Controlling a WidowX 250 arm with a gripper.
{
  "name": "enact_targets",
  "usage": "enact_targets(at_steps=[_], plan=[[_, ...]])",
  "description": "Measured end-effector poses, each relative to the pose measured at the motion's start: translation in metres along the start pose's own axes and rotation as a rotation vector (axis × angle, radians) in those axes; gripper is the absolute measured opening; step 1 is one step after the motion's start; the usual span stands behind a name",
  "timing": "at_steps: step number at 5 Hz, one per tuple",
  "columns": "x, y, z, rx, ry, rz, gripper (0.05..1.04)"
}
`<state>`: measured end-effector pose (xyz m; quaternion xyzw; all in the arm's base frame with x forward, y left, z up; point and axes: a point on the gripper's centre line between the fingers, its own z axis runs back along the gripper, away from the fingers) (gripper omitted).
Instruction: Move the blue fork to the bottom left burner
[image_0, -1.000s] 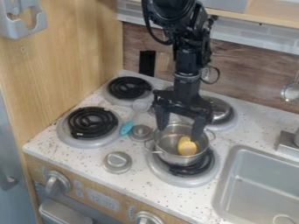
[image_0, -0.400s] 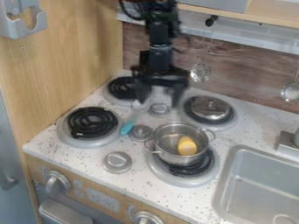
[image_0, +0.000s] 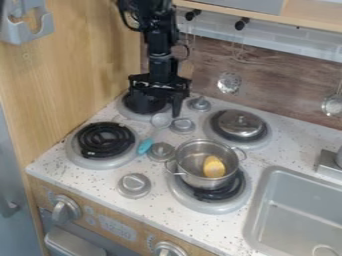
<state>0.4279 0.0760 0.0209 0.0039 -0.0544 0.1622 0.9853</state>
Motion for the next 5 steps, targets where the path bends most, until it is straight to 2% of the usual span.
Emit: enact_targets(at_steps=[2,3,5], plan=[[0.031,0.008,-0.042,0.022,0.029,0.037,0.998],[0.044,0.007,-0.055,0.040,0.047,0.024,0.998],[0.044,0.001,-0.068,0.055,0.107,-0.019,0.998]])
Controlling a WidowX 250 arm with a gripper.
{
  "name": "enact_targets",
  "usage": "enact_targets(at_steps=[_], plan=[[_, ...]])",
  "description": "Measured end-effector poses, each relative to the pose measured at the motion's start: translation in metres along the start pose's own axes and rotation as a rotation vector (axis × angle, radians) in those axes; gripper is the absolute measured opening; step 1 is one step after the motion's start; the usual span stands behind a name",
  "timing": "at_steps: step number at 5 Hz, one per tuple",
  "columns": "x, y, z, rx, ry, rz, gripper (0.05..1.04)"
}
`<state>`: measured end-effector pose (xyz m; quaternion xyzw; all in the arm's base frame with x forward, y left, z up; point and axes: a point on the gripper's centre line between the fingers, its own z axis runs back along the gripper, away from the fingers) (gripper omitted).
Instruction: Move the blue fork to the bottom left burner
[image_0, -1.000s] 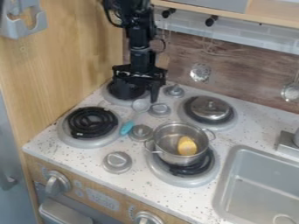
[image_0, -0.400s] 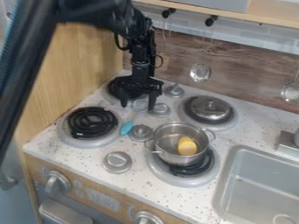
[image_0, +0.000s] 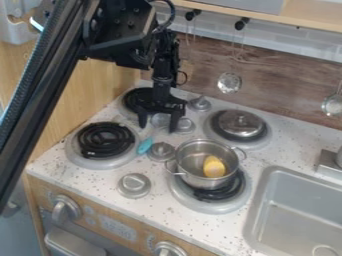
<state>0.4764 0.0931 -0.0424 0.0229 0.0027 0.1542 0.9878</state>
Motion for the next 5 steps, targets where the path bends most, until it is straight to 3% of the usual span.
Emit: enact_targets(at_steps=[2,3,4,5], plan=[[-0.0081,-0.0006,-0.0083,0.010,0.032,-0.019,0.940],[-0.0076,-0.0051,-0.0077,0.010,0.026,-0.017,0.687],[-0.0096,-0.0070,-0.0087,0.008,0.045,-0.020,0.374],[-0.0087,-0.0084,-0.0087,0.013,0.037,-0.036,0.180]])
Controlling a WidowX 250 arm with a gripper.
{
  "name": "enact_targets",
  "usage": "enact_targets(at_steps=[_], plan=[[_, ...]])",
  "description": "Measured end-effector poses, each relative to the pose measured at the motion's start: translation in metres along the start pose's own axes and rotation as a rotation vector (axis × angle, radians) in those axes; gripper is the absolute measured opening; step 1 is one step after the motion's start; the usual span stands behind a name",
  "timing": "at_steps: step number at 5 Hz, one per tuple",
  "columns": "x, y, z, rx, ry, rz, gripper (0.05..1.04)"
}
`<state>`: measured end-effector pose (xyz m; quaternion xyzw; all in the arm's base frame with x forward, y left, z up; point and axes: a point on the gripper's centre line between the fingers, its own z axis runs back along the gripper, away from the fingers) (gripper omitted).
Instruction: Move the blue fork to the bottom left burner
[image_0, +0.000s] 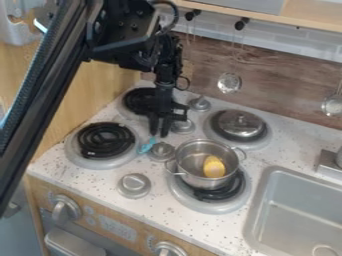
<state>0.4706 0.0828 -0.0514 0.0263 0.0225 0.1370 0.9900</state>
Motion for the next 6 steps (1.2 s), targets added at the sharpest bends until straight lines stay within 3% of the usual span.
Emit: enact_targets(at_steps=[1,2,3,6], plan=[[-0.001,0.000,0.000,-0.005,-0.010,-0.003,0.109],[-0.009,0.001,0.014,-0.019,-0.045,0.005,0.085],[-0.017,0.015,0.049,-0.040,-0.113,0.021,0.050],[-0.041,0.070,0.034,-0.015,-0.042,0.060,0.050]])
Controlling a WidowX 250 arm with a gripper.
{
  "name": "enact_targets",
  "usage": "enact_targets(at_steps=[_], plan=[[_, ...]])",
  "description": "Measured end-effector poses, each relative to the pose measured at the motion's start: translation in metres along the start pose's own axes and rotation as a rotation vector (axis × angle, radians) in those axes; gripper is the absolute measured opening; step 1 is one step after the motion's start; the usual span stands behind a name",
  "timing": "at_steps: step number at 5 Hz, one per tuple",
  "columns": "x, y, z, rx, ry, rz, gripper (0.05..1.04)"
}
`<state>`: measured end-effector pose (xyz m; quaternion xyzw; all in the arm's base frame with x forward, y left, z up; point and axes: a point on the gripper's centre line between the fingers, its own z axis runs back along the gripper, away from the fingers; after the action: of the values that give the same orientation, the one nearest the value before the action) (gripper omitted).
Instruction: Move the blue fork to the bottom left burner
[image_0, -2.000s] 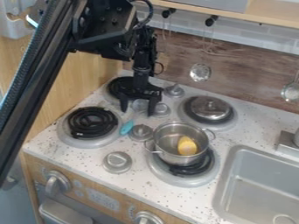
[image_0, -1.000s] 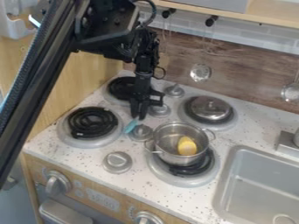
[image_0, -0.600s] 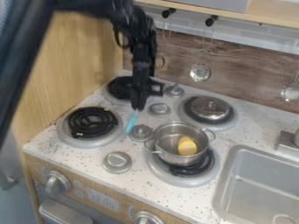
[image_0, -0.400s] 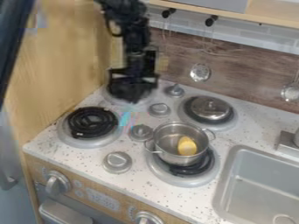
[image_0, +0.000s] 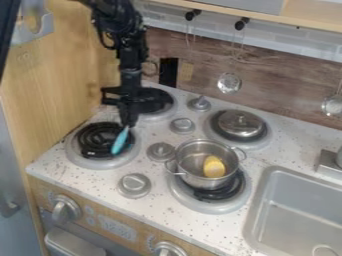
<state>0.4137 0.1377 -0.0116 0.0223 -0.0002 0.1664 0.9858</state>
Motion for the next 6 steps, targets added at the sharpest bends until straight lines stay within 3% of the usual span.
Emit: enact_targets(at_steps=[1,3,4,6], plan=[[0.001,0.020,0.006,0.014,0.018,0.005,0.050],[0.001,0.024,0.006,-0.005,0.019,0.001,0.072],[0.002,0.026,0.005,-0.009,0.013,-0.010,0.226],[-0.009,0.017,0.000,0.008,0.020,-0.053,0.790]])
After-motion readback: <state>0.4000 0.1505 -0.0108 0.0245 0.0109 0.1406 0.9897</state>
